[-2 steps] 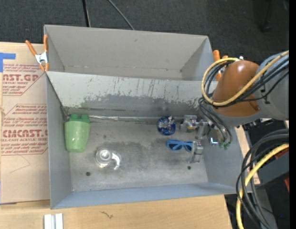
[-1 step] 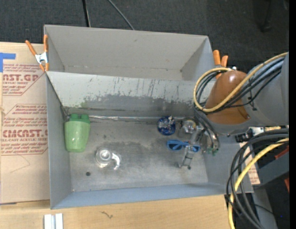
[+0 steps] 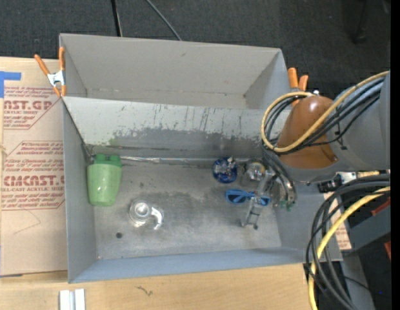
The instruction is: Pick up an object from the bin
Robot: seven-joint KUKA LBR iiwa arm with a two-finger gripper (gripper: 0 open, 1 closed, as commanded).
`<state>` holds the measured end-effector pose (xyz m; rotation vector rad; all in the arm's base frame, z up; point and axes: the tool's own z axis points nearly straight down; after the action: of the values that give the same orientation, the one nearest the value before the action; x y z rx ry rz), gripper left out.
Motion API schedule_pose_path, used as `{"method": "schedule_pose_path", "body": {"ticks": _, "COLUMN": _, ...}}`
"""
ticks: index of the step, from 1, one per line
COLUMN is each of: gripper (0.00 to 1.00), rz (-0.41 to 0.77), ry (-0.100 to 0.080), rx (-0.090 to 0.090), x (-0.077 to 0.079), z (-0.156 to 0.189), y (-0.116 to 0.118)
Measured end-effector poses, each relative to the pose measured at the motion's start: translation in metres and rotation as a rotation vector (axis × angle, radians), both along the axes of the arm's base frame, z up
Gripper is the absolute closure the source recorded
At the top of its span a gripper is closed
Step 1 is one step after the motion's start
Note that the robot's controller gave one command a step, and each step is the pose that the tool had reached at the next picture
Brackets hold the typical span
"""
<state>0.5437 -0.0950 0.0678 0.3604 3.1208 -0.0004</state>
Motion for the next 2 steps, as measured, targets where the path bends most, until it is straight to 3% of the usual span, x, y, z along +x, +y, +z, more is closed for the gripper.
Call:
{"method": "schedule_pose_path", "body": {"ticks": 1, "gripper": 1.0, "rz": 0.0, "ry": -0.001, "rx": -0.001, "x": 0.0, "z": 0.0, "y": 0.0}}
{"method": "schedule_pose_path", "body": {"ticks": 2, "gripper": 1.0, "rz": 0.0, "ry": -0.003, "rx": -0.001, "x": 0.001, "z": 0.018, "y": 0.0}}
